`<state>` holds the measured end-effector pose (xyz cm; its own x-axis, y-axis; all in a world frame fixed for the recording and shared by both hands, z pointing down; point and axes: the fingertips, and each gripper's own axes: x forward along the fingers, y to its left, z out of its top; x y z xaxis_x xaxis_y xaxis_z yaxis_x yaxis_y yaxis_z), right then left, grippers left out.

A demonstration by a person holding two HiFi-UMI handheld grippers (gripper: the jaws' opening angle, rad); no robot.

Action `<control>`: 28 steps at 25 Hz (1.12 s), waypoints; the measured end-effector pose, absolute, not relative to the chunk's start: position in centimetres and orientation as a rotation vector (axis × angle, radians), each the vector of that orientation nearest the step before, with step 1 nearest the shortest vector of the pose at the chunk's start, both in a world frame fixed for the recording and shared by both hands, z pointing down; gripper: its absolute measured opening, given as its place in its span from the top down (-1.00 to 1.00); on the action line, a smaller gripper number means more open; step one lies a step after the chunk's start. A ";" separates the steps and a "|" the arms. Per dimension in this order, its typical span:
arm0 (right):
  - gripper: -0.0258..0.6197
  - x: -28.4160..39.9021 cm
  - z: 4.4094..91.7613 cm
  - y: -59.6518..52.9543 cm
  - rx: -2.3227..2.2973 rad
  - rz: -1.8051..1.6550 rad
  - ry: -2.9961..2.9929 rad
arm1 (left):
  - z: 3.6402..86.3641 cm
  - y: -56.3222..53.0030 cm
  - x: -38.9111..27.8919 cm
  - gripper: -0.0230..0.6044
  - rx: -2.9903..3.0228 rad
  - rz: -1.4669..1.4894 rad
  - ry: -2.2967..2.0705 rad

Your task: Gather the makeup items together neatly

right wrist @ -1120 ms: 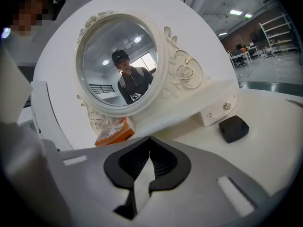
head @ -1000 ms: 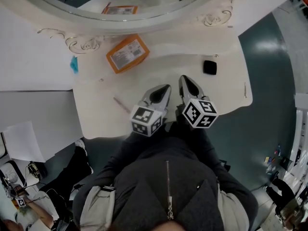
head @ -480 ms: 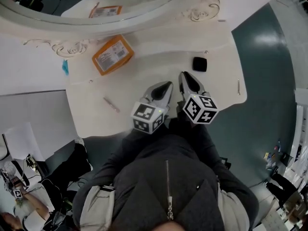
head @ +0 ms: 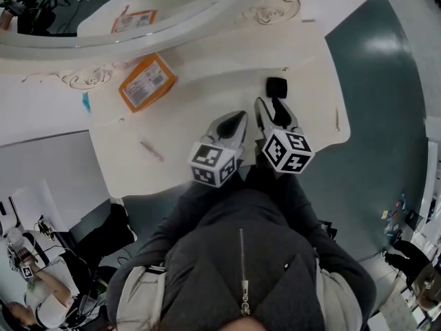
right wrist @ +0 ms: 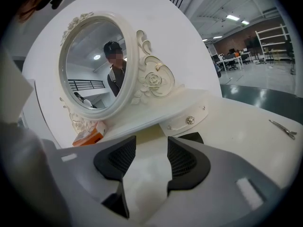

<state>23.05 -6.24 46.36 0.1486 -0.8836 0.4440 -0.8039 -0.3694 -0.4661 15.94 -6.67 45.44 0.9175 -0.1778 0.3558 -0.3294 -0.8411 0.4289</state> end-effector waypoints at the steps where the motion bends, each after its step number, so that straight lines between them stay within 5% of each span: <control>1: 0.30 23.3 46.5 -6.2 -2.293 -1.027 1.690 | 45.6 -6.6 16.2 0.89 2.579 0.422 -0.364; 13: -0.40 26.0 49.3 -5.1 -2.460 -1.106 1.590 | 46.9 -6.7 17.1 0.89 2.545 0.464 -0.402; 28: -0.41 28.3 53.5 -6.1 -2.603 -1.212 1.518 | 48.1 -7.9 16.9 0.89 2.511 0.496 -0.443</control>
<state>28.25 -6.12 53.50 0.2867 -0.7074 0.6461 -0.7866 -0.5588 -0.2627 16.95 -7.95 48.13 0.8782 -0.2072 0.4310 -0.4049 -0.8017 0.4396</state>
